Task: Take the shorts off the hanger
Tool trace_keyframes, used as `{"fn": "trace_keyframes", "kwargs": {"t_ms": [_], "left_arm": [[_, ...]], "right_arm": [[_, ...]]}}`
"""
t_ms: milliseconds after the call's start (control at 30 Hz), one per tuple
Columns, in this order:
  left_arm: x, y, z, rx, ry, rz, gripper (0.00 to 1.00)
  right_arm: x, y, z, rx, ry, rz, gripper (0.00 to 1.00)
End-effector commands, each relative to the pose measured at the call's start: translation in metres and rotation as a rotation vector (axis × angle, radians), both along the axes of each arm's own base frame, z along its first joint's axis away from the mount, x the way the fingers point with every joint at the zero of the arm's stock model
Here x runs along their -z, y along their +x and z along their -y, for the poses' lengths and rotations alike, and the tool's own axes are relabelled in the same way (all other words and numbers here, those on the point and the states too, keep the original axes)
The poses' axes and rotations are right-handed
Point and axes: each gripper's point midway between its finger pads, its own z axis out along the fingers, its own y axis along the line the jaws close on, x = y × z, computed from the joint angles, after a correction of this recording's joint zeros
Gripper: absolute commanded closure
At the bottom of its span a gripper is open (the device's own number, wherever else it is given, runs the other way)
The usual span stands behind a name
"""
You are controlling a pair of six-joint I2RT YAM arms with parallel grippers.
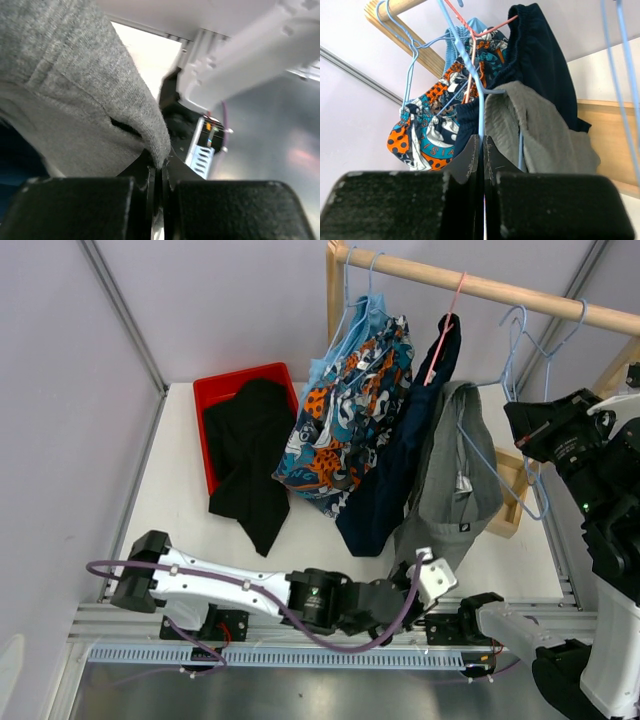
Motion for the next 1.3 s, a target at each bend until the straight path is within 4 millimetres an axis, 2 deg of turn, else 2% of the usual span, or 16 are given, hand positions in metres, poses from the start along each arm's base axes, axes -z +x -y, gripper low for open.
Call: {"fn": "trace_keyframes", "kwargs": {"t_ms": [0,33,133,167,267,300,333,400,533,600,633,733,833,1033,1133,1267], "left_arm": [[-0.015,0.036,0.013,-0.084,-0.014,-0.042,1.0],[-0.034,0.05,0.018,-0.112,-0.047,-0.043,1.0],[-0.037,0.134,0.019,-0.267,-0.024,-0.029,1.0],[-0.055,0.151,0.022,-0.293,-0.055,-0.024,1.0],[-0.046,0.206,0.029,-0.341,-0.006,-0.052,1.0],[-0.075,0.216,0.034,-0.34,-0.06,-0.055,1.0],[-0.051,0.225,0.036,-0.35,0.007,-0.068,1.0],[-0.042,0.222,0.037,-0.346,0.039,-0.066,1.0],[-0.046,0.163,0.018,-0.279,0.016,-0.072,1.0],[-0.032,0.135,0.004,-0.253,0.038,-0.09,1.0],[-0.039,0.106,-0.011,-0.216,0.026,-0.095,1.0],[-0.019,0.063,-0.046,-0.211,0.09,-0.105,1.0],[-0.007,0.048,-0.1,-0.279,0.156,-0.103,1.0],[0.01,0.077,-0.211,-0.55,0.268,-0.096,1.0],[-0.006,0.094,-0.259,-0.671,0.241,-0.085,1.0],[-0.041,0.114,-0.294,-0.744,0.144,-0.071,1.0]], "right_arm": [[-0.057,-0.024,0.013,0.044,0.084,0.201,1.0],[-0.056,-0.029,0.013,0.039,0.089,0.196,1.0],[-0.049,-0.049,0.016,0.034,0.107,0.169,1.0],[-0.051,-0.057,0.019,0.038,0.116,0.173,1.0],[-0.045,-0.068,0.023,0.048,0.115,0.145,1.0],[-0.045,-0.074,0.026,0.056,0.115,0.142,1.0],[-0.046,-0.072,0.027,0.067,0.115,0.136,1.0],[-0.052,-0.074,0.034,0.099,0.1,0.147,1.0],[-0.065,-0.055,0.04,0.149,0.057,0.17,1.0],[-0.071,-0.037,0.042,0.181,0.042,0.178,1.0],[-0.074,-0.032,0.043,0.189,0.027,0.187,1.0],[-0.08,-0.008,0.042,0.215,0.001,0.2,1.0],[-0.08,0.019,0.041,0.238,-0.021,0.198,1.0],[-0.068,0.06,0.035,0.255,-0.043,0.171,1.0],[-0.048,0.071,0.036,0.266,-0.061,0.129,1.0],[-0.017,0.073,0.037,0.26,-0.068,0.074,1.0]]}}
